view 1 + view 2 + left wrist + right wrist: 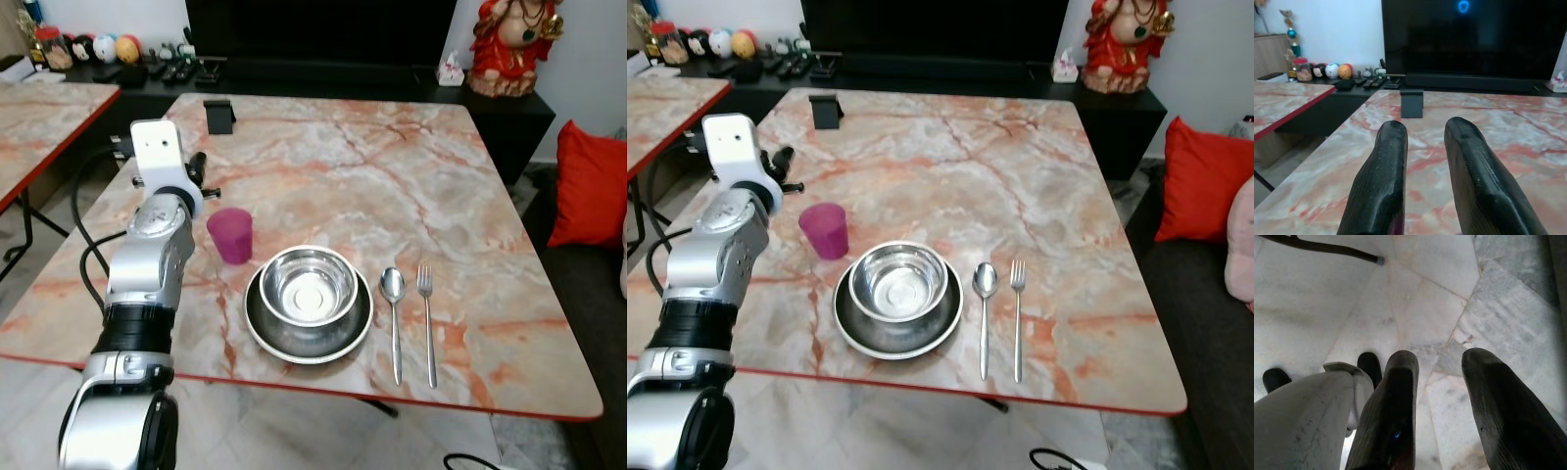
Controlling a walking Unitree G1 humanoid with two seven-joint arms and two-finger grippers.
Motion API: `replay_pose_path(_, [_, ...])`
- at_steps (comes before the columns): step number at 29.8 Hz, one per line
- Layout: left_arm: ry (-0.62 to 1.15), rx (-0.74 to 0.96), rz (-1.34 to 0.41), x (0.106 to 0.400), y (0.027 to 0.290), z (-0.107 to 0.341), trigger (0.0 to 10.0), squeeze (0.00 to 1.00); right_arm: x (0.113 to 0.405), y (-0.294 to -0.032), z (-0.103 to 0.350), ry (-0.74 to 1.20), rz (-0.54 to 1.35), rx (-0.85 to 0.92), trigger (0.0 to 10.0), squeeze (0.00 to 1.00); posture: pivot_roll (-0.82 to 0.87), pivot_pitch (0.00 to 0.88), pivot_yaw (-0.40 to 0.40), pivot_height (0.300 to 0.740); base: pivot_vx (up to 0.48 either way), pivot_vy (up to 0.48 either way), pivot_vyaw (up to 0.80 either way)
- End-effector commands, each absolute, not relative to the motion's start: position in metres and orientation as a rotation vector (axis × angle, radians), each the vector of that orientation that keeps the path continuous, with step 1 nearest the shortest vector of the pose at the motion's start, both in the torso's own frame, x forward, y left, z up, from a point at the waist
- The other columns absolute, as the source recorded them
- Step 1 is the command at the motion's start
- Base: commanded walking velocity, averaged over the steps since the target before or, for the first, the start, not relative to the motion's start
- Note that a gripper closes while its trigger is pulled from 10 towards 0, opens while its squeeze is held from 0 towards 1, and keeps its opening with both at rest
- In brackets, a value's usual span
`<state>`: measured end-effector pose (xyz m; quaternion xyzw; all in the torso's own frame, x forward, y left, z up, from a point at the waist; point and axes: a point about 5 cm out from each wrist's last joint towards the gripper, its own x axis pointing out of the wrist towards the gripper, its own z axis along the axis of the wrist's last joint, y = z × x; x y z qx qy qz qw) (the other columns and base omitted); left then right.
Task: Setting the table
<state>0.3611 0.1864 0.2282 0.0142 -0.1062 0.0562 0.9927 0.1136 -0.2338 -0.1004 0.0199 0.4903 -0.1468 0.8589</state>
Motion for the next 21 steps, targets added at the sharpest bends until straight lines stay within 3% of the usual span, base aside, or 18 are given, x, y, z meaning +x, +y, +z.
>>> replay_pose_path(1, [-0.286, 0.069, 0.064, 0.356, 0.182, 0.232, 10.0, 0.0, 0.114, -0.237, -0.099, 1.011, -0.333, 0.062, 10.0, 0.0, 0.0, 0.0, -0.007, 0.74, 0.0, 0.0, 0.0])
replay_pose_path(6, [-0.358, 0.155, -0.084, 0.339, 0.165, 0.218, 10.0, 0.0, 0.119, -0.243, -0.096, 0.976, -0.354, 0.058, 10.0, 0.0, -0.01, 0.0, 0.003, 0.74, 0.0, 0.0, 0.0])
replay_pose_path(21, [-0.397, 0.136, -0.091, 0.338, 0.162, 0.215, 10.0, 0.0, 0.121, -0.238, -0.096, 0.947, -0.375, 0.079, 10.0, 0.0, -0.02, 0.0, 0.044, 0.74, 0.0, 0.0, 0.0])
